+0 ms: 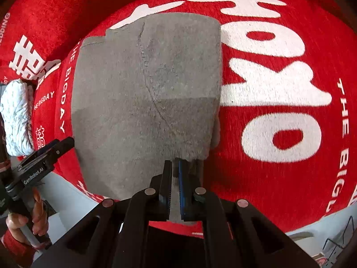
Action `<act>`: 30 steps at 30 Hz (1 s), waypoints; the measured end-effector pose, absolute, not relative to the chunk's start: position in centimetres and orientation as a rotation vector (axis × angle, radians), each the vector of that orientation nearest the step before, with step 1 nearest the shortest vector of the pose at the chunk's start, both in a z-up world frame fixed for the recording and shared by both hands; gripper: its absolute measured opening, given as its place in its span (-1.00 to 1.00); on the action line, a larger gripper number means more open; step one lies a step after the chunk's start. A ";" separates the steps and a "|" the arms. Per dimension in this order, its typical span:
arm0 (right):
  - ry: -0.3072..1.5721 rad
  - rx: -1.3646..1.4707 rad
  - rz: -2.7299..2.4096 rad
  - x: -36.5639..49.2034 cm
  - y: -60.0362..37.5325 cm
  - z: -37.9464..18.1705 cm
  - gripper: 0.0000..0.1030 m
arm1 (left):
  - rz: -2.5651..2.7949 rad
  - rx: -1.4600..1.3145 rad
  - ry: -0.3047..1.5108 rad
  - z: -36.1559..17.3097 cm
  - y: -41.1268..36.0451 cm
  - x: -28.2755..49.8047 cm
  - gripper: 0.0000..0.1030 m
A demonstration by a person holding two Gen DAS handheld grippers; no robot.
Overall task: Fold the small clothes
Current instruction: 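Open both tools and pull them back from the folded sweater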
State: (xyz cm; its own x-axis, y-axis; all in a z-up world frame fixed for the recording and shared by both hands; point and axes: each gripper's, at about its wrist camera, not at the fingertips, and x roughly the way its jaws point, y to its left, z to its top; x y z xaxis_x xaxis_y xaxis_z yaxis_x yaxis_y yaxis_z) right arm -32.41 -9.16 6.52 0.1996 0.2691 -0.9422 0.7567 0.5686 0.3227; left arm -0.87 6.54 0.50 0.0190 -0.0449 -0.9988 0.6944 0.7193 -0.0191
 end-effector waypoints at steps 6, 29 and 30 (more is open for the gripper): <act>1.376 1.017 -0.435 -33.6 -9.3 7.6 -0.91 | -0.640 0.590 1.471 1.5 6.7 -1.7 0.29; 1.360 0.915 -0.458 -33.6 -7.6 15.2 -0.82 | -0.723 0.647 1.468 8.3 7.2 -4.9 0.29; 1.358 0.906 -0.459 -33.5 -7.6 15.5 -0.82 | -0.724 0.645 1.461 8.7 7.2 -4.9 0.29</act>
